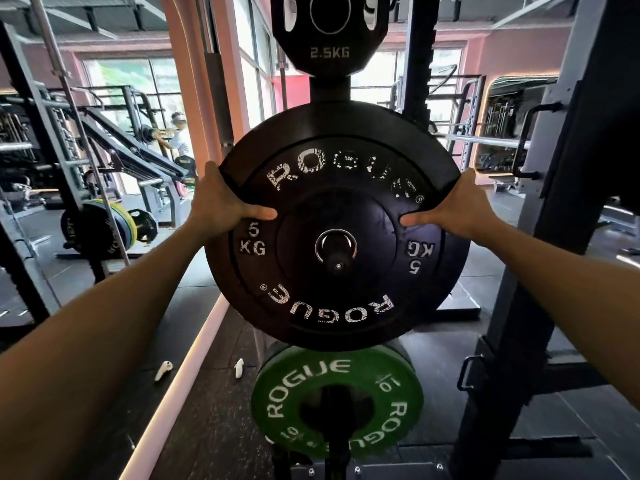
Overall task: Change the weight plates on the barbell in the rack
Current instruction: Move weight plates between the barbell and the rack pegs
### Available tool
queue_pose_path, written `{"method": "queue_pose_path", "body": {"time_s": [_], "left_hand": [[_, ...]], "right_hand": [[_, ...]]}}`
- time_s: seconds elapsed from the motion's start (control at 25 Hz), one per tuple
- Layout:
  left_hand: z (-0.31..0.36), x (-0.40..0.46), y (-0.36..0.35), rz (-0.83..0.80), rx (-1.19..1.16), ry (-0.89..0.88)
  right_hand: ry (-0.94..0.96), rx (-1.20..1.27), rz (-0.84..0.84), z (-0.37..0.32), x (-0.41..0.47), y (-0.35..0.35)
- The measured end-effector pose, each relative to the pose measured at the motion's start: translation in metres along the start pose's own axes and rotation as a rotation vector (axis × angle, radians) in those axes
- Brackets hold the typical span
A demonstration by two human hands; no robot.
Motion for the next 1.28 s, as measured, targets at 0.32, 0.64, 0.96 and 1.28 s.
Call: {"method": "queue_pose_path", "body": {"time_s": [0.32, 0.64, 0.96, 1.28], "left_hand": [[-0.018, 0.060, -0.049, 0.058, -0.028, -0.011], [-0.029, 0.105, -0.078, 0.045, 0.006, -0.030], [-0.023, 0.096, -0.072, 0.033, 0.065, -0.036], [-0.011, 0.066, -0.050, -0.049, 0.175, -0.096]], "right_hand": [[0.082, 0.023, 0.064, 0.024, 0.067, -0.039], [0.071, 0.013, 0.045, 0.049, 0.116, -0.060], [0.035, -0.014, 0.035, 0.046, 0.112, -0.057], [0.097, -0.212, -0.168, 0.022, 0.083, -0.031]]}}
Point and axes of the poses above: each hand's wrist, its own x-axis towards the middle knuckle, its own y-axis out of the back of the hand, z = x × y, the point moved 4 cm from there along x, towards the middle knuckle, and after that the axes turned 13 degrees about x, right-handed, at the moved point
